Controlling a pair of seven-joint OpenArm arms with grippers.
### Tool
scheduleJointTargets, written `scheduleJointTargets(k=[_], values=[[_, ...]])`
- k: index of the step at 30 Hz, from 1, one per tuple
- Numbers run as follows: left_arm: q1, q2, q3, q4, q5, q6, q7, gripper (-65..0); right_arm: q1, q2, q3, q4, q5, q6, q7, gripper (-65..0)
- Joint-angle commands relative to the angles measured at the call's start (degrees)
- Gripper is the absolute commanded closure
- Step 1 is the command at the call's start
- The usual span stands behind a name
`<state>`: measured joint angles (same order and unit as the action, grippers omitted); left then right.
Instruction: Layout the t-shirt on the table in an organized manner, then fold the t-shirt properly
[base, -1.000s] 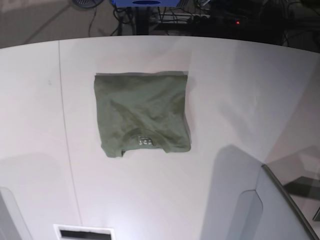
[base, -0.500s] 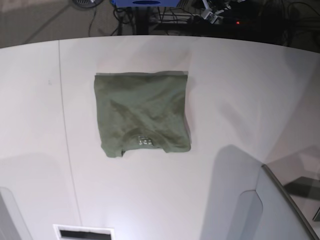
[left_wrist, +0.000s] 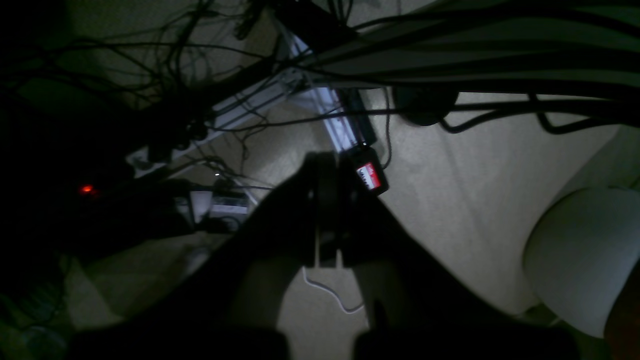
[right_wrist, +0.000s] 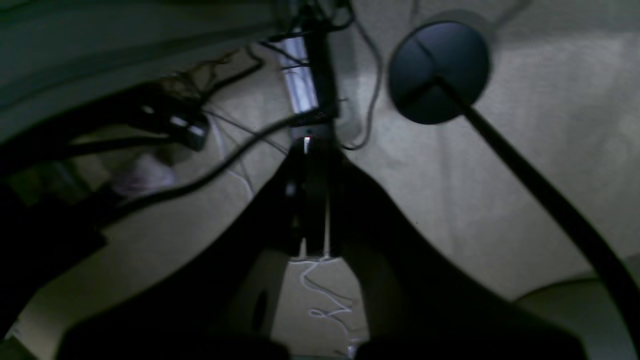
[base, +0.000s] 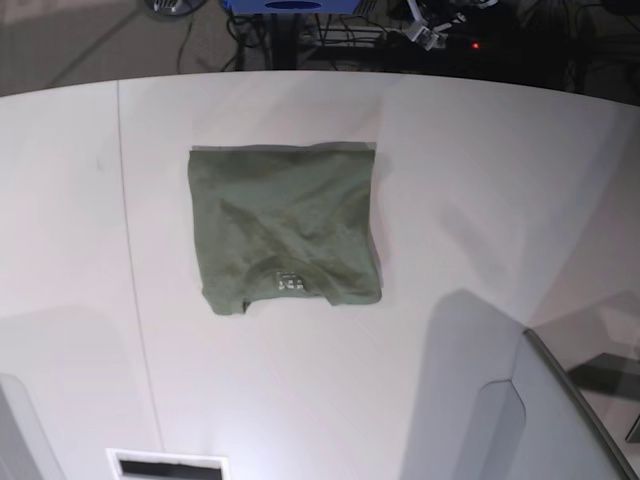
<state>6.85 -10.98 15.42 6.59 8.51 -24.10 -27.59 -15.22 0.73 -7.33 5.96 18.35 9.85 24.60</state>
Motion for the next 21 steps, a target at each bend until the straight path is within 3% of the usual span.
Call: scheduleJointTargets(k=[1,21], values=[[0.3,-0.4,0.0,0.0,-0.1,-0.4,-0.5,0.0,-0.7,0.5,0.0,0.0,-0.1,-0.1,0.5,0.0],[0.8,0.8,0.0,-0.2,-0.1,-0.4,-0.5,0.0,0.1,0.9,-0.1,0.0,-0.2,-0.1,0.5,0.0]])
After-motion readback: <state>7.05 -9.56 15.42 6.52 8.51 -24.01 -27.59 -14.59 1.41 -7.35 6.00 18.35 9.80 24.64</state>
